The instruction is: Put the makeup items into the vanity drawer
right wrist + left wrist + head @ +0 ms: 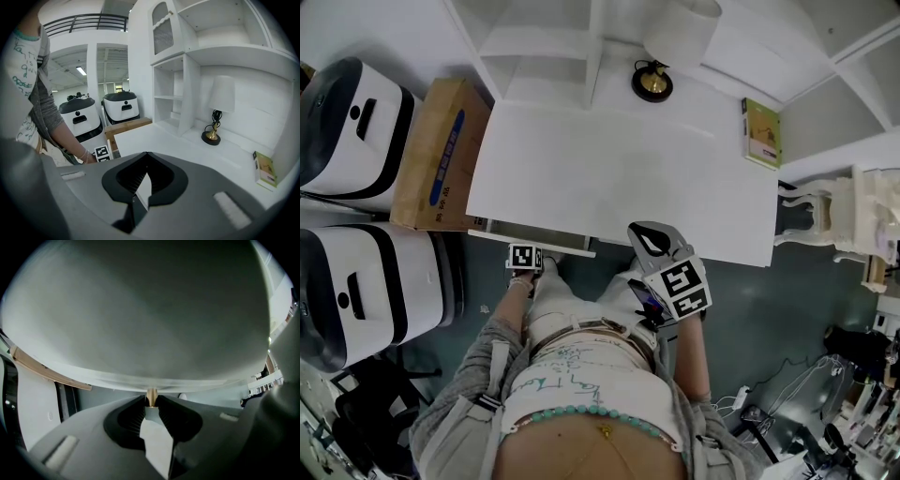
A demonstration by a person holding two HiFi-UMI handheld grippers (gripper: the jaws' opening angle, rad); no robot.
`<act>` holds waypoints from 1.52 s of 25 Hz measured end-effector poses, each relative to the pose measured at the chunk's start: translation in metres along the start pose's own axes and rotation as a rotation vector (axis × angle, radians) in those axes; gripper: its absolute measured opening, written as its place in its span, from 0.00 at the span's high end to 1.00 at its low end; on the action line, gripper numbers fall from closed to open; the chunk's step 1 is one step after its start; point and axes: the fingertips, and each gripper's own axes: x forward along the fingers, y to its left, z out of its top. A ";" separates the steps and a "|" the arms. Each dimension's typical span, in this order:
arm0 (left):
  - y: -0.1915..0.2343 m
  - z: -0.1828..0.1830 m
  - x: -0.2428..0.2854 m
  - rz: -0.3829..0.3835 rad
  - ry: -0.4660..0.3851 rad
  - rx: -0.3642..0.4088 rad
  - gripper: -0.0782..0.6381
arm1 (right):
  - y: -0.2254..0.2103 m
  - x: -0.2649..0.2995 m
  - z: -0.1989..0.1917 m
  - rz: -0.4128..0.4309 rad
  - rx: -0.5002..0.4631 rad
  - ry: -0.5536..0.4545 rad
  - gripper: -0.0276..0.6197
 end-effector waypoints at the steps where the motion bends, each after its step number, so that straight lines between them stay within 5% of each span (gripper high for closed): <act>1: 0.000 0.001 0.000 0.000 0.000 0.001 0.76 | -0.001 0.000 0.000 -0.001 0.001 0.001 0.91; 38: -0.001 0.042 0.009 -0.011 -0.003 0.032 0.76 | -0.029 -0.008 -0.010 -0.089 0.049 0.021 0.91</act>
